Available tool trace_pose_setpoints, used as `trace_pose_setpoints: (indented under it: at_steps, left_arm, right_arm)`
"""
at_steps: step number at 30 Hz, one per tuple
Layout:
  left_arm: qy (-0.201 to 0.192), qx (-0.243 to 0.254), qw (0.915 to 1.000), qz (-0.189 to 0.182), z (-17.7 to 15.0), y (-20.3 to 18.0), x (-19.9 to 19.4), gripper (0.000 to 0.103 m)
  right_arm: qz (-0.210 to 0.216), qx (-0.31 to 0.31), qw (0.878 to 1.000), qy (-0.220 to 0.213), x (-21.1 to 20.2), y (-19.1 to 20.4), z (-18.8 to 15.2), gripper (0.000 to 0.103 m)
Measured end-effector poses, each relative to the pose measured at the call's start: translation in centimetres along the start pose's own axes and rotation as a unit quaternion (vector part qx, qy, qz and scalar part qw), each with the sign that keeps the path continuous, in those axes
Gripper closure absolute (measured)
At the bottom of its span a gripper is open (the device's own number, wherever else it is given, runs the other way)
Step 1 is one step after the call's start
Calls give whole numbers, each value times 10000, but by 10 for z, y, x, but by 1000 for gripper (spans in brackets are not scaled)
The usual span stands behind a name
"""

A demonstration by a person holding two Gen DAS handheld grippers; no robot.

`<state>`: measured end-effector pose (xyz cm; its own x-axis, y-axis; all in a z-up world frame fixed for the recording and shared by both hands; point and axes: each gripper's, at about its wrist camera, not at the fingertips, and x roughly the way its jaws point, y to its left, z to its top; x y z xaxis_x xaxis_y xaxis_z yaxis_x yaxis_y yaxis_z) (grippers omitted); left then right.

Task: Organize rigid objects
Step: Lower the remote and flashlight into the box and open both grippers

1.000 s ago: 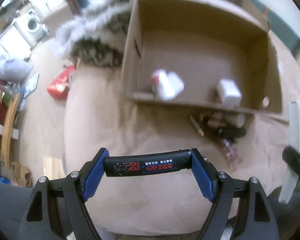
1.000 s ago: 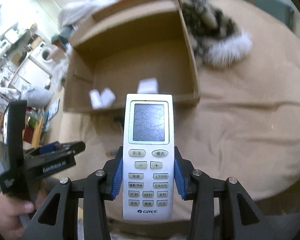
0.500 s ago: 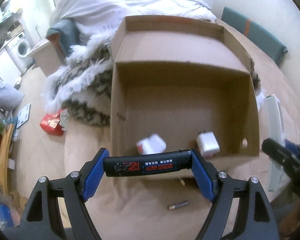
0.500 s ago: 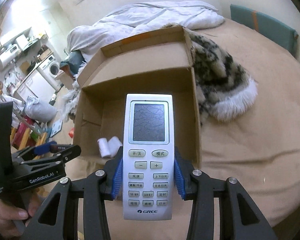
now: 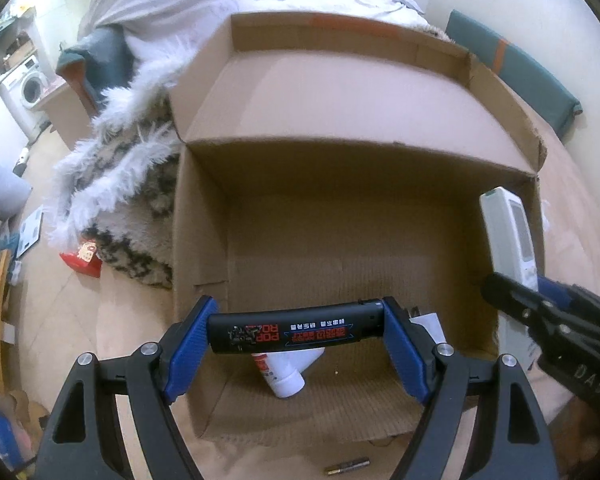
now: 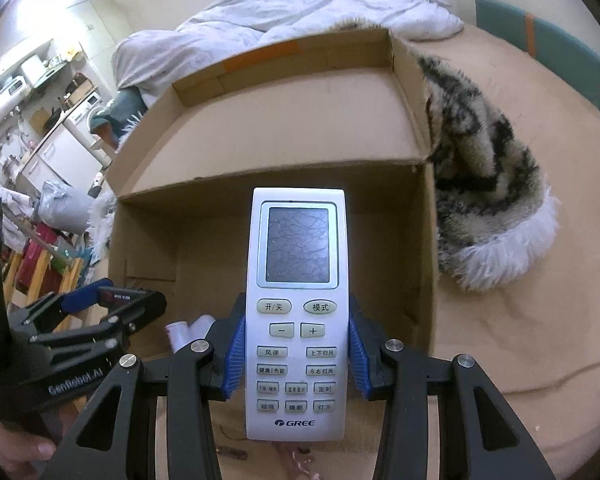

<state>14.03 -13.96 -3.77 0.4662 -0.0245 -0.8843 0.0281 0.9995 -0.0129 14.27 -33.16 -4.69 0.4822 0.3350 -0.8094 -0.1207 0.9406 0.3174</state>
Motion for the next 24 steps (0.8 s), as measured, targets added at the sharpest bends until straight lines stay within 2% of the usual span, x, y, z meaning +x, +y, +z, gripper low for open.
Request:
trace_pose_setpoints:
  at_steps: [6, 14, 19, 24]
  left_arm:
    - [117, 49, 9999, -51, 1, -3, 16, 24]
    - [292, -205, 9991, -217, 1, 9, 28, 24]
    - [449, -300, 9980, -314, 0, 11, 37, 24]
    - [449, -283, 9984, -173, -3, 8, 42, 23]
  right_arm:
    - [-29, -45, 9998, 216, 25, 3, -1, 57]
    - [-195, 146, 9975, 667, 53, -4, -8, 57]
    - [-343, 54, 9971, 681, 57, -2, -11, 57]
    - [-299, 85, 9971, 688, 57, -3, -11, 57]
